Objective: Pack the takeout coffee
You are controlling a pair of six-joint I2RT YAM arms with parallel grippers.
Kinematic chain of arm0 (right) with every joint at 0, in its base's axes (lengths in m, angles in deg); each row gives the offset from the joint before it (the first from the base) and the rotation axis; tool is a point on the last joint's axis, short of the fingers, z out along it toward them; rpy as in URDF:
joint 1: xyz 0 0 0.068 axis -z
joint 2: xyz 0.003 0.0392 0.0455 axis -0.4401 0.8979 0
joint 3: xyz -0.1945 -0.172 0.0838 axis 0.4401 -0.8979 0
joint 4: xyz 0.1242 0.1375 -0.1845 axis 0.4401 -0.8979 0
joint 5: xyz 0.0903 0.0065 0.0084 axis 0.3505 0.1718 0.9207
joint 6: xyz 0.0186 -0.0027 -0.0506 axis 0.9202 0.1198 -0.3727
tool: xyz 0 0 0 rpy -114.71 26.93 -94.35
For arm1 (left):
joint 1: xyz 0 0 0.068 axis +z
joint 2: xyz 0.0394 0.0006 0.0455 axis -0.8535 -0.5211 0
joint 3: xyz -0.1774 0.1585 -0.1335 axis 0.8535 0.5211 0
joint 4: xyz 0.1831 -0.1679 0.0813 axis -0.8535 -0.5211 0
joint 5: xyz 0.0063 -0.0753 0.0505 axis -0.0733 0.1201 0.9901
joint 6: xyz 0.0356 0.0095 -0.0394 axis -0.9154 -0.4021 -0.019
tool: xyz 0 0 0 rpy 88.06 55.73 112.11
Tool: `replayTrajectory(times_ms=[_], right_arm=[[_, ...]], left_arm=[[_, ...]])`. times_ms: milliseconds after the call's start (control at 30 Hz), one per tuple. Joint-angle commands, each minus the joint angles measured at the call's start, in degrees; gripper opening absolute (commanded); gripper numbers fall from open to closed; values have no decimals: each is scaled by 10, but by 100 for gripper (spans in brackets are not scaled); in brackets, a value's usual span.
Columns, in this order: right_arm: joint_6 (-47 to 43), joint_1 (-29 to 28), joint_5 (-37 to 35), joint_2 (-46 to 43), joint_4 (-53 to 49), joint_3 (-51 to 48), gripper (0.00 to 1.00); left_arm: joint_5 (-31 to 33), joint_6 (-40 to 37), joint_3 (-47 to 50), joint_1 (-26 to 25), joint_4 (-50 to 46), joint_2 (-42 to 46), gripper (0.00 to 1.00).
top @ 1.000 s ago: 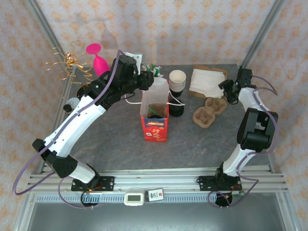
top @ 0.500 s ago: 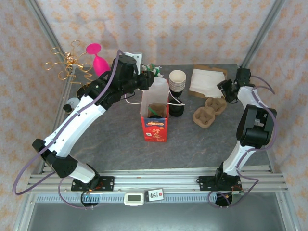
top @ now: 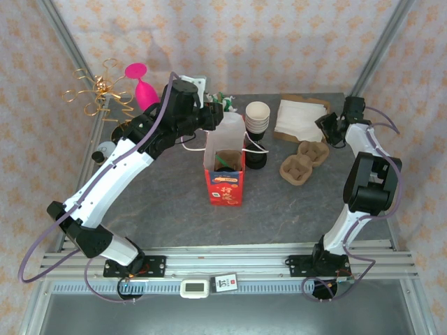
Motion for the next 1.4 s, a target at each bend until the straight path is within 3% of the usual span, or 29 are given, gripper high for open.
replayTrajectory(times_ms=[0, 367, 667, 833, 1100, 1367], right_arm=[[-5, 1, 13, 8, 3, 14, 41], [-18, 2, 13, 39, -17, 36, 29], [-29, 1, 29, 10, -22, 61, 0], [-30, 1, 59, -24, -18, 77, 0], [-24, -29, 83, -103, -39, 116, 0], [-12, -88, 85, -198, -59, 147, 0]], left_arm=[[15, 6, 2, -1, 15, 2, 35], [15, 4, 0, -1, 14, -4, 35], [20, -9, -17, -1, 6, -9, 35], [28, -31, -17, -1, 10, 0, 36], [14, -99, -9, -6, 11, 26, 47], [24, -185, -14, -77, 54, 29, 61]])
